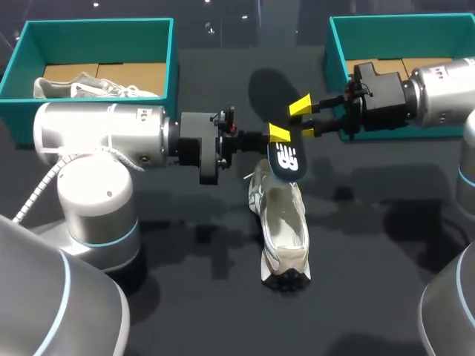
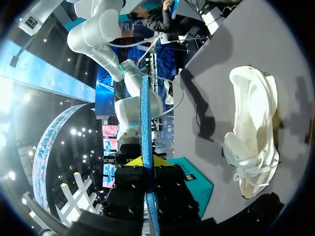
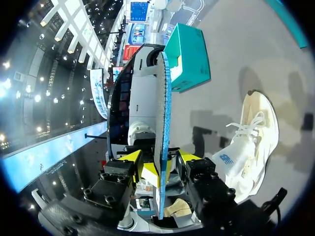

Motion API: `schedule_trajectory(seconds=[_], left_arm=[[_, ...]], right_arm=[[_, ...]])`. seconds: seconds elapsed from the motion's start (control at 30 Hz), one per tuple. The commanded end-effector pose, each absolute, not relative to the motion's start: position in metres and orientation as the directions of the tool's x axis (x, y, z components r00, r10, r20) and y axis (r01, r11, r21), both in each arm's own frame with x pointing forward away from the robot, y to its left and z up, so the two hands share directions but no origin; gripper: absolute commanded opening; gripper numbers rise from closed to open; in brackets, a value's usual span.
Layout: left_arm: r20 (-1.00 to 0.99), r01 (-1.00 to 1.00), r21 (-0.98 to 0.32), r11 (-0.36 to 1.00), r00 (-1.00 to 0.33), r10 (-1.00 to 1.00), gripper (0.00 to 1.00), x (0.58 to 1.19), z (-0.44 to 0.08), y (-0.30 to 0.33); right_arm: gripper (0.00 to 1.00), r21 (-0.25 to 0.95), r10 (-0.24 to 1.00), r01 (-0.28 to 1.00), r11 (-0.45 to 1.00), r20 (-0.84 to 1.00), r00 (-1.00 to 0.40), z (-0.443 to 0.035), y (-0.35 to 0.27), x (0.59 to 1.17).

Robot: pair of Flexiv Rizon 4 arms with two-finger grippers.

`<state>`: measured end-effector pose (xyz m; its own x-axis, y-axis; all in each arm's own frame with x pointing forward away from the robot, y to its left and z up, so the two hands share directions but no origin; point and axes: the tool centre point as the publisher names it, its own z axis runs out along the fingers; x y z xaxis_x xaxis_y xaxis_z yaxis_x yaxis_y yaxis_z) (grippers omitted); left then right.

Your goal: Take the shoe out of the shoebox, open the shoe tongue, remove and reinsert the insole, then place the shoe into the shoebox

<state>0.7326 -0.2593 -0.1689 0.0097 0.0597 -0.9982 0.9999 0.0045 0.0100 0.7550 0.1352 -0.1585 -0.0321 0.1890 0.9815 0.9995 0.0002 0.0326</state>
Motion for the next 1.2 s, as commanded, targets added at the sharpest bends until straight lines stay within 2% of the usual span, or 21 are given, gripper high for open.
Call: schedule_trajectory(seconds=[0.03,0.5,0.57,0.7,1.0,1.1,1.2], left_arm=[[-0.998,1.000,0.015,0.004,0.015,0.059,0.00,0.738,-0.170,-0.269],[-0.998,0.999,0.030,0.022,0.028,0.059,0.00,0.739,-0.176,-0.278],[-0.998,0.999,0.031,0.023,0.029,0.059,0.00,0.740,-0.176,-0.278],[-0.998,0.999,0.029,0.030,0.028,0.052,0.00,0.741,-0.177,-0.279],[-0.998,0.999,0.033,0.037,0.031,0.051,0.00,0.742,-0.178,-0.283],[-0.998,0.999,0.032,0.040,0.030,0.051,0.00,0.742,-0.179,-0.285],[-0.998,0.999,0.032,0.041,0.030,0.052,0.00,0.741,-0.180,-0.286]], right_arm=[[0.40,0.031,0.181,1.000,0.005,0.983,-0.031,-0.162,0.140,0.758],[0.22,0.040,0.154,0.999,0.004,0.987,-0.040,-0.166,0.145,0.756],[0.24,0.040,0.149,0.999,0.006,0.988,-0.040,-0.166,0.146,0.756],[0.18,0.038,0.145,0.999,0.008,0.989,-0.039,-0.168,0.148,0.756],[0.15,0.032,0.135,0.999,0.006,0.990,-0.033,-0.171,0.148,0.756],[0.00,0.033,0.133,0.999,0.005,0.991,-0.033,-0.171,0.148,0.756],[0.00,0.036,0.131,0.999,0.005,0.991,-0.037,-0.171,0.148,0.756]])
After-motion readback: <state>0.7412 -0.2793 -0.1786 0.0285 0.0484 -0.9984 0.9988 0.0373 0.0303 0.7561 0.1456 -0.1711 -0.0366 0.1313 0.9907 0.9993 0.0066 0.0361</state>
